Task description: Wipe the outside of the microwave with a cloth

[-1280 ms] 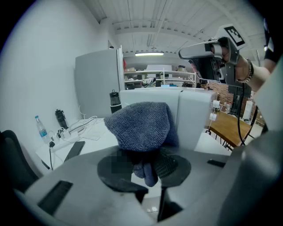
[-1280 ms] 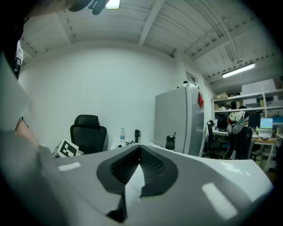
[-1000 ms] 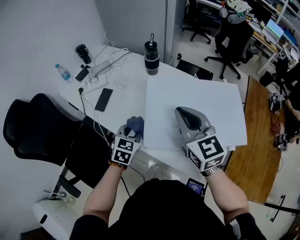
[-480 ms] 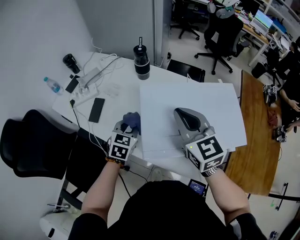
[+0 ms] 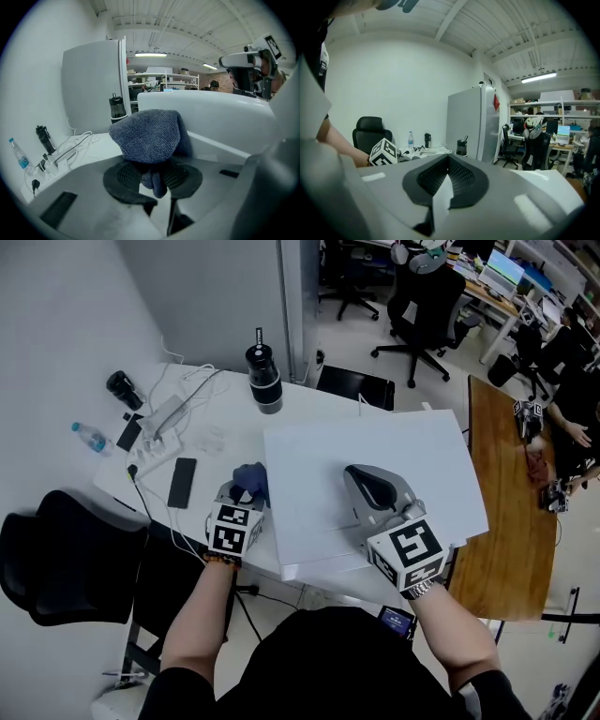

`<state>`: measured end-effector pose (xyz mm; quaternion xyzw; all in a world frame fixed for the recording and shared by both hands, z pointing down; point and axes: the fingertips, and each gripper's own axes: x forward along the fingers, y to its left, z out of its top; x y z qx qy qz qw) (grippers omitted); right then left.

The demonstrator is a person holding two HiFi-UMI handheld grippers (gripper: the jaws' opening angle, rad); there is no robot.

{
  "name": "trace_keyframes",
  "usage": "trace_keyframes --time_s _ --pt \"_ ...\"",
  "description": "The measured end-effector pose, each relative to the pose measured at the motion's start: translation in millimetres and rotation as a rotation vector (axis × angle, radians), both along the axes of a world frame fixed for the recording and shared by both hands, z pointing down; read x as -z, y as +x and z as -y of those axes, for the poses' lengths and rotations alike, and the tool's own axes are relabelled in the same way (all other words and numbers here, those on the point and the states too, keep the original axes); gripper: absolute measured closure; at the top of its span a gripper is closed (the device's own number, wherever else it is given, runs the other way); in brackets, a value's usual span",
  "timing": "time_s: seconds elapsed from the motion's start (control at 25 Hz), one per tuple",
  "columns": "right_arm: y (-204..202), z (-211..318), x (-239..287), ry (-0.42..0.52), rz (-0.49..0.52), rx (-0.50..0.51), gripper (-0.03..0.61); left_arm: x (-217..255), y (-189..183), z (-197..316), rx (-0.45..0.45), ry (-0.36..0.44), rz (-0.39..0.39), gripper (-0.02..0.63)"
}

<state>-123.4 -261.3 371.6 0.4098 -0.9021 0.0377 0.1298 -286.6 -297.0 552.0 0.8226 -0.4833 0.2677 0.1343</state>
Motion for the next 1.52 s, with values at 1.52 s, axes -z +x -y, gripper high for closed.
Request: trace_keyframes --time_s 1.52 --pt "-69.2 -18.3 18.6 0.005 0.0 0.275 0.415 142.9 -16.9 -6.3 -0.104 0.272 -0.086 0.514"
